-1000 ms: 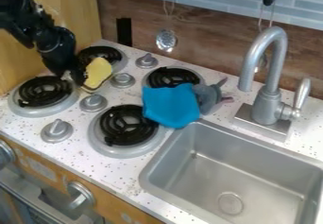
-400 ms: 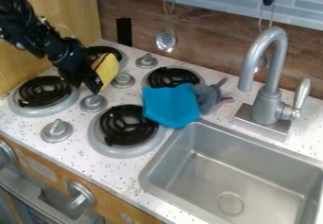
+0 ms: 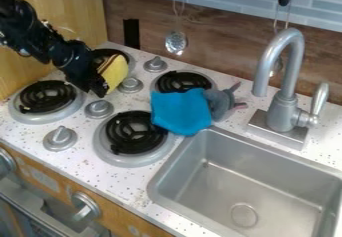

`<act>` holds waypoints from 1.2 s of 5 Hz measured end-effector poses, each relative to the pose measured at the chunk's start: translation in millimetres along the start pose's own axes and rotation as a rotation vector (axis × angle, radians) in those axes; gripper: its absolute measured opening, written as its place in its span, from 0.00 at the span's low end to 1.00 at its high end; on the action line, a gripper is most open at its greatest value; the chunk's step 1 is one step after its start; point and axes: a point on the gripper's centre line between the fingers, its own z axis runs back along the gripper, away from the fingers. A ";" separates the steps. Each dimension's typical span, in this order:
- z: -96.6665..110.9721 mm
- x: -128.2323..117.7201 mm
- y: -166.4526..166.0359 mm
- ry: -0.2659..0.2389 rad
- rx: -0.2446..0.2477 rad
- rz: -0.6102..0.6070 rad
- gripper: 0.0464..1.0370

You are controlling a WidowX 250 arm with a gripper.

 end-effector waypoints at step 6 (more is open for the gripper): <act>73.8 -9.5 -25.7 -0.077 0.058 -0.063 0.28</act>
